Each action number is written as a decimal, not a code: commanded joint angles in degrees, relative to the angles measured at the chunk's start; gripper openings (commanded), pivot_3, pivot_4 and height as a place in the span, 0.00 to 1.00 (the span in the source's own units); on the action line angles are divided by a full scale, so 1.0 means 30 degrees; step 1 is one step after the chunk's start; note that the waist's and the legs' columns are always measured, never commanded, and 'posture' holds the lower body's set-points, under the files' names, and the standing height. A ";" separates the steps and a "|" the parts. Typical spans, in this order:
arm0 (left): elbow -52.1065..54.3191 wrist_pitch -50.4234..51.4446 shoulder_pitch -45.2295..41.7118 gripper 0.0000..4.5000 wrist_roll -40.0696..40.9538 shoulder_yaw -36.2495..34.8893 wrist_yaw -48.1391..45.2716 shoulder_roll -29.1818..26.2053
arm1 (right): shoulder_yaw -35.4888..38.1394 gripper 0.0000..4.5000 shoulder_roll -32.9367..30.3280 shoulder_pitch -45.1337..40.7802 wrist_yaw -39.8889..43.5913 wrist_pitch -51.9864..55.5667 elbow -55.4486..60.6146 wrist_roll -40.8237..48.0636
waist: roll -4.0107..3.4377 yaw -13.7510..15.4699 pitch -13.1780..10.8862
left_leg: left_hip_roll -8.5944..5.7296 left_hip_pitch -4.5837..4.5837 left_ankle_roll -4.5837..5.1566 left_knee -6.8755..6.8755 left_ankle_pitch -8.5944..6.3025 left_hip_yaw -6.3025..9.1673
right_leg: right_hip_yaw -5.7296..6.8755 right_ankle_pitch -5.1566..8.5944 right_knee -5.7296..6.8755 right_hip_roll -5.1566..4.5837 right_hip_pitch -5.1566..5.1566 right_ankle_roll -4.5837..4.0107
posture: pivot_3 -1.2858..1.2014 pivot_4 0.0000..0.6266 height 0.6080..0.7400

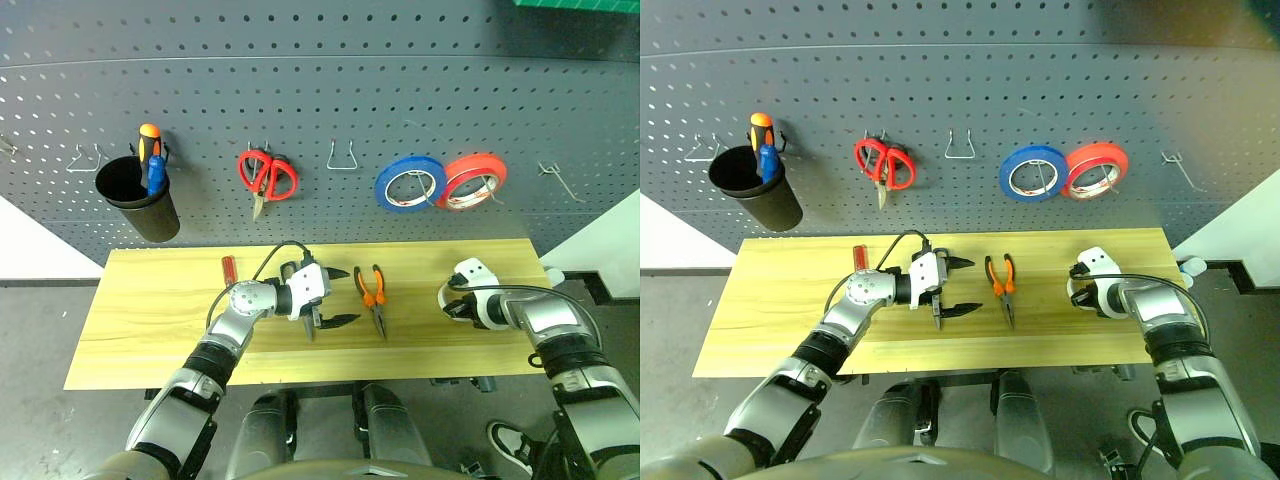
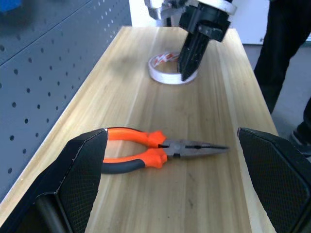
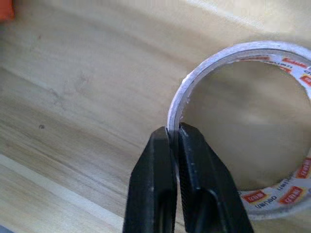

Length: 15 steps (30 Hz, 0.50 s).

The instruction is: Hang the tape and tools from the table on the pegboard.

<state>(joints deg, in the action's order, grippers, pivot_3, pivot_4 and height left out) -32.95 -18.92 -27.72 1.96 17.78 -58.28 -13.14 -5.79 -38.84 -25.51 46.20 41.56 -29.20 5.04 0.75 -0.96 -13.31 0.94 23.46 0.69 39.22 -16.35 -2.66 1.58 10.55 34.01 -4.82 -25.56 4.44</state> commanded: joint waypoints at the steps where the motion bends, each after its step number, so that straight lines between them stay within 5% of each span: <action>1: 0.2032 0.0691 0.0664 1.00 0.0739 -0.0226 -0.0536 -0.0397 | 0.1424 0.01 -0.1272 0.1645 0.0556 0.1535 0.3850 0.1050 | -0.0006 0.0066 -0.0003 | 0.0000 0.0002 0.0000 -0.0001 0.0000 0.0001 | 0.0004 0.0001 0.0001 -0.0002 -0.0002 0.0001 | 0.48 0.40 1.00; 15: 0.8067 0.5416 0.1495 1.00 0.3584 -0.1034 -0.2820 -0.2848 | 0.7675 0.01 -0.3274 0.7748 0.0140 0.6210 1.6044 0.5365 | -0.0011 -0.0075 -0.0003 | 0.0000 0.0010 -0.0006 -0.0003 -0.0002 -0.0002 | 0.0008 0.0042 -0.0006 0.0005 -0.0009 0.0054 | 0.45 0.33 1.00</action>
<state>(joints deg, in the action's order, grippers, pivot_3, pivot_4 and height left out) -12.12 -4.20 -22.91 10.03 16.13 -66.15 -21.53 13.95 -47.54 -2.60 47.39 59.65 15.88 20.04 0.72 -1.18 -13.31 0.94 23.50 0.67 39.21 -16.36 -2.67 1.60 10.68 33.98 -4.80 -25.59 4.60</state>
